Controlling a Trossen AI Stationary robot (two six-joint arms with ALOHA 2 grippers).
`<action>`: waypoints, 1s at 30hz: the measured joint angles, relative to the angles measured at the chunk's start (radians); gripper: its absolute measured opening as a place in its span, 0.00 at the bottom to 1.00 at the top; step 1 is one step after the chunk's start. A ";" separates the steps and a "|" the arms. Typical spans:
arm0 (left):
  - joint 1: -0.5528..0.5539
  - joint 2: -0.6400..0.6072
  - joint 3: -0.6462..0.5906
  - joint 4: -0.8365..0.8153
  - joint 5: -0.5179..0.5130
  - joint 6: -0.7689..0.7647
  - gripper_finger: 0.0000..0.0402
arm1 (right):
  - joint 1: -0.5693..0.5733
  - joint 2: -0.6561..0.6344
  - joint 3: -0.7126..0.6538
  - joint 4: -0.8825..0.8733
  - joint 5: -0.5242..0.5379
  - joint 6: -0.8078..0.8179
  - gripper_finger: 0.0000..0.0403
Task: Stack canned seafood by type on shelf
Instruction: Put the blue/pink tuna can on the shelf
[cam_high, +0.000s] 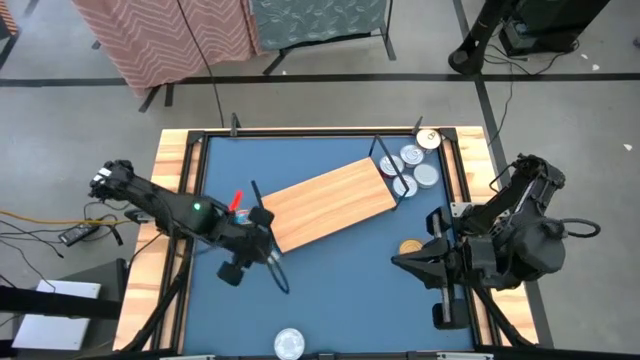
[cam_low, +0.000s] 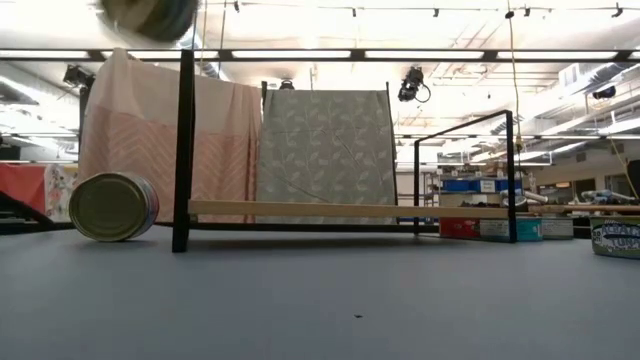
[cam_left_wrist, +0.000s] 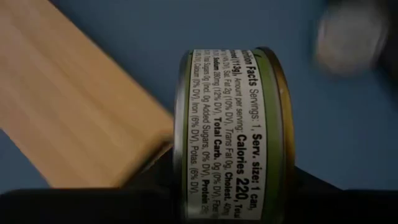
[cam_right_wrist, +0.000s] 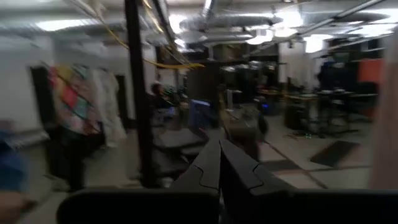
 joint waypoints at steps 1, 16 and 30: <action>0.007 0.000 0.028 0.026 0.000 -0.026 0.32 | 0.008 0.000 0.000 -0.013 0.037 -0.014 0.02; 0.228 0.046 0.119 0.685 -0.057 -0.513 0.33 | 0.160 -0.004 0.000 0.017 0.646 -0.419 0.02; 0.332 0.340 0.110 1.129 -0.090 -0.926 0.33 | 0.160 -0.009 0.000 0.040 0.645 -0.566 0.02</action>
